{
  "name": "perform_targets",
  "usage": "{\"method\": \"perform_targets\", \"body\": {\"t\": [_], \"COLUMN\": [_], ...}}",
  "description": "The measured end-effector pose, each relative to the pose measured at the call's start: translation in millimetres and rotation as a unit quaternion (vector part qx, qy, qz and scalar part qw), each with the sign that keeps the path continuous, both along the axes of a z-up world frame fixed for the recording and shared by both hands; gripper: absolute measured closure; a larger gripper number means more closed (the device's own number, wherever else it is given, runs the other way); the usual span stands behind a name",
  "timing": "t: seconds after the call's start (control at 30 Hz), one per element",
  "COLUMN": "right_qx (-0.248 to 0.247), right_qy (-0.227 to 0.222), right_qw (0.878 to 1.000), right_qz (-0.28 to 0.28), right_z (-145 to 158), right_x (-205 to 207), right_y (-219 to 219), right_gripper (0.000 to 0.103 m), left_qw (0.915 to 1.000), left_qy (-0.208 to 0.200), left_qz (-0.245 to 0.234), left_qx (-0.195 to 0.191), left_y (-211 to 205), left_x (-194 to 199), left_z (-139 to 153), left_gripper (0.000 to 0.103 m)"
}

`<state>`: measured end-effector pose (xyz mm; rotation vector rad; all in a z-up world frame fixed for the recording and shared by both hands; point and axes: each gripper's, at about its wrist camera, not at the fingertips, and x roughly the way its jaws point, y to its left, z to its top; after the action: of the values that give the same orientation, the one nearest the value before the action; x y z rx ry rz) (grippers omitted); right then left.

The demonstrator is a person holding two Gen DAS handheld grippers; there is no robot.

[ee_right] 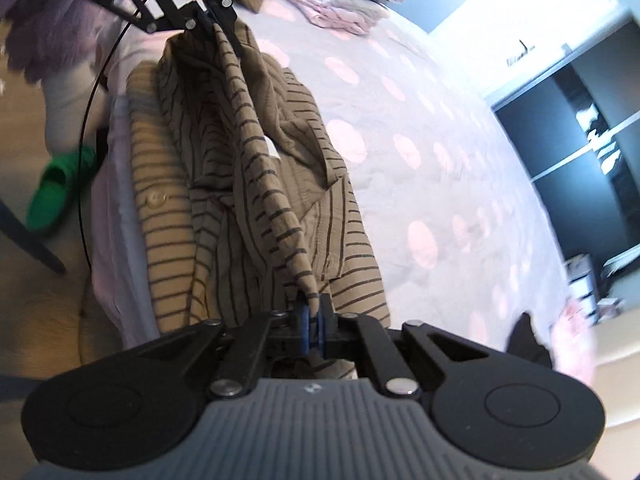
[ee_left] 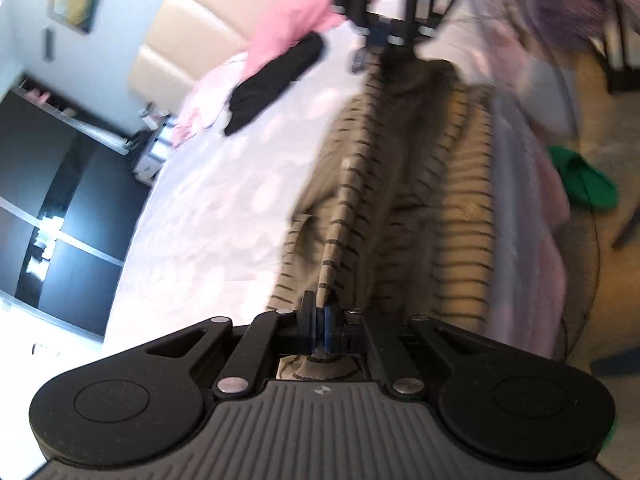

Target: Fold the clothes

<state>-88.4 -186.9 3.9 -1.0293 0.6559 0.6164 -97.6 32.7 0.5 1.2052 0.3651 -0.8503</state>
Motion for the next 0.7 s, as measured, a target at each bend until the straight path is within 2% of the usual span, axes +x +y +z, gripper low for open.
{"method": "perform_targets", "body": {"t": [0.17, 0.37, 0.53, 0.6, 0.7], "right_qx": [-0.046, -0.054, -0.039, -0.031, -0.007], "right_qy": [0.01, 0.041, 0.065, 0.075, 0.084], "right_qw": [0.998, 0.996, 0.996, 0.995, 0.994], "right_qz": [0.04, 0.058, 0.056, 0.061, 0.072], "right_z": [-28, -52, -58, -55, -40], "right_x": [-21, -33, -34, -36, -43], "right_y": [12, 16, 15, 15, 6], "right_gripper": [0.099, 0.098, 0.094, 0.08, 0.07], "left_qw": [0.9971, 0.992, 0.9919, 0.9923, 0.9913], "left_qy": [0.017, 0.026, 0.062, 0.08, 0.111], "left_qz": [-0.045, -0.072, -0.064, -0.055, -0.051], "left_qx": [0.059, 0.1, 0.09, 0.076, 0.049], "left_y": [2, 5, 10, 8, 8], "left_x": [-22, -35, -29, -25, -25], "left_z": [-27, -53, -55, -50, -37], "left_gripper": [0.101, 0.101, 0.1, 0.092, 0.08]}}
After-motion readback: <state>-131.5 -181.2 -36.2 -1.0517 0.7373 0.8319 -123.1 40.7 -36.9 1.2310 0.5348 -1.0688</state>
